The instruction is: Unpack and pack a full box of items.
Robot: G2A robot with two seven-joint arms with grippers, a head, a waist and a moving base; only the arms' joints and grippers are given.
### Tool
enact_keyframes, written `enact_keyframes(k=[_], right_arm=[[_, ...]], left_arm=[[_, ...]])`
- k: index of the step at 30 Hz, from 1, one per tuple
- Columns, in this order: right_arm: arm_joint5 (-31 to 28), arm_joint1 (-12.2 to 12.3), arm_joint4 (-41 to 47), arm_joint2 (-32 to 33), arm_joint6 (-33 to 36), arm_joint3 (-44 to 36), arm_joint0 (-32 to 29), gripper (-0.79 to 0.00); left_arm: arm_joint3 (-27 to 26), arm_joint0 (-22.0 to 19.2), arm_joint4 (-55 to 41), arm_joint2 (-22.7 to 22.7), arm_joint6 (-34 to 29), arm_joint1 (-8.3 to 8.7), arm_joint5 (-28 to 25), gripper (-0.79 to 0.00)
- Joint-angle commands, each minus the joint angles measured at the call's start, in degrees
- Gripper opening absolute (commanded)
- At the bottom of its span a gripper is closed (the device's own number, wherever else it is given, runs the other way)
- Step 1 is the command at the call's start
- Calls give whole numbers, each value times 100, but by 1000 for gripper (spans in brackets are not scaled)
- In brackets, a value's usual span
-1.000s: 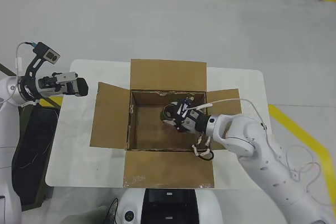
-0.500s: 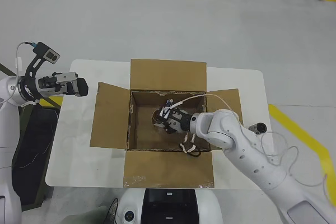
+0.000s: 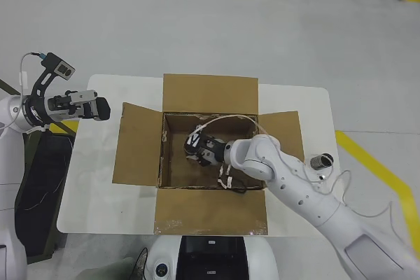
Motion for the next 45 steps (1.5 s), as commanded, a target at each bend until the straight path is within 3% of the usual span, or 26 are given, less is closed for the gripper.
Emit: enact_keyframes(k=[1,8,10,14,21,22,25,26,34,45], right_arm=[[28,-47,-18,-66,-29,119,24,-785],[81,-188,-140,-231,-175,471,69,-776],[82,-216,-165,-252,-196,531,68,-717],[67,-258,-225,-278,-177,604,57,-511],[30,-306,-296,-266,-137,664,19,-422],[29,-310,-311,-259,-124,660,12,-379],[21,-316,-355,-228,-99,637,-12,-114],[17,-316,-381,-216,-87,621,-20,-92],[-29,-216,-465,151,-18,163,-164,-80],[-238,120,-336,1213,517,-1389,-692,-68]], left_arm=[[0,0,0,0,0,0,0,0],[0,0,0,0,0,0,0,0],[0,0,0,0,0,0,0,0],[0,0,0,0,0,0,0,0],[0,0,0,0,0,0,0,0],[0,0,0,0,0,0,0,0],[0,0,0,0,0,0,0,0],[0,0,0,0,0,0,0,0],[0,0,0,0,0,0,0,0],[0,0,0,0,0,0,0,0]])
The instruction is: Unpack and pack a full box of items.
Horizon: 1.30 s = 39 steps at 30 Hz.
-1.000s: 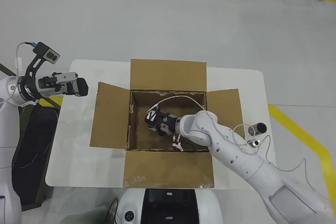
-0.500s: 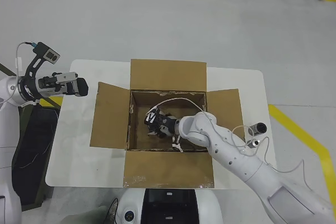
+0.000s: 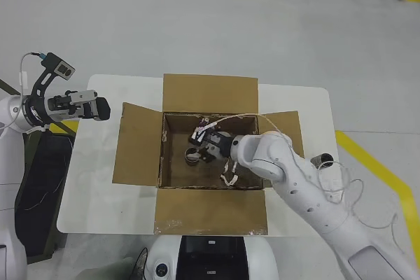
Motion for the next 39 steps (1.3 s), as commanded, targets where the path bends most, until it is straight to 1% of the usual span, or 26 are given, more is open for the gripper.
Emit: enact_keyframes(k=[1,6,11,22,25,32,39], right_arm=[[-42,54,105,204,78,-307,-131,-65],[-61,198,227,730,185,-972,-572,-52],[-76,363,211,1346,162,-1504,-1236,-43],[-238,696,108,3066,28,-2576,-2750,-31],[-218,756,41,3482,49,-2784,-3070,-18],[-104,858,216,4450,145,-3318,-3749,0],[-78,921,340,5361,18,-3410,-4458,-9]], left_arm=[[0,0,0,0,0,0,0,0],[0,0,0,0,0,0,0,0],[0,0,0,0,0,0,0,0],[0,0,0,0,0,0,0,0],[0,0,0,0,0,0,0,0],[0,0,0,0,0,0,0,0],[0,0,0,0,0,0,0,0]])
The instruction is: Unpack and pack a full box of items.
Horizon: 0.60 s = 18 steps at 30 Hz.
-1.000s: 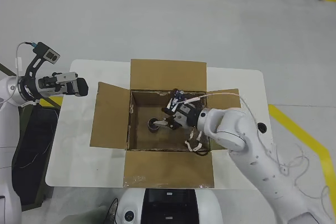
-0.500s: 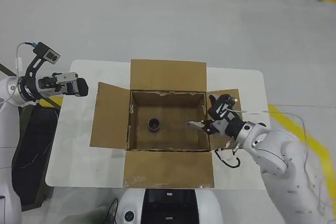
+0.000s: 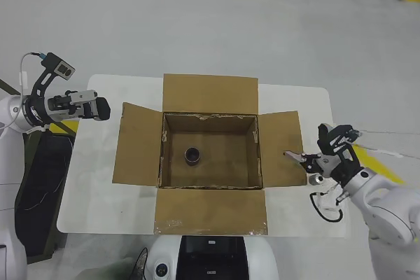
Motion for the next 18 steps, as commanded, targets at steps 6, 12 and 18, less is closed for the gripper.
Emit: enact_keyframes(k=[6,12,18], right_arm=[[149,24,55,835,-143,-57,-809,-6],[168,26,-32,1120,-205,37,-1331,-15],[209,20,-10,1206,-313,219,-1682,-37]], left_arm=[[0,0,0,0,0,0,0,0],[0,0,0,0,0,0,0,0],[0,0,0,0,0,0,0,0]])
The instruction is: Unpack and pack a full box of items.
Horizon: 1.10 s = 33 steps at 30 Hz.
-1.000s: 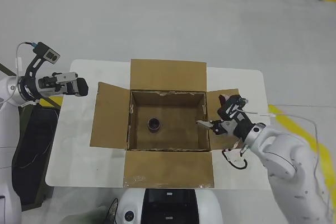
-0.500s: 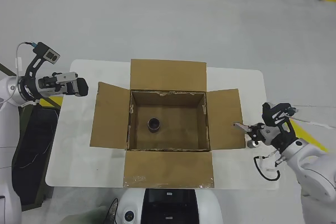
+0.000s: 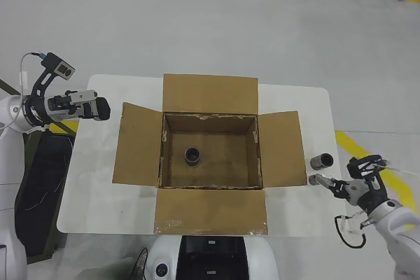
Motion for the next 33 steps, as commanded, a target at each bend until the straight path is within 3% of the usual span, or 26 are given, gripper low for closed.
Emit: enact_keyframes(k=[1,10,33], right_arm=[[15,-2,-17,13,-34,66,-100,-43],[12,2,-368,-171,-225,514,-253,-52],[206,17,-845,-916,-537,1709,315,-65]], left_arm=[[0,0,0,0,0,0,0,0],[0,0,0,0,0,0,0,0],[0,0,0,0,0,0,0,0]])
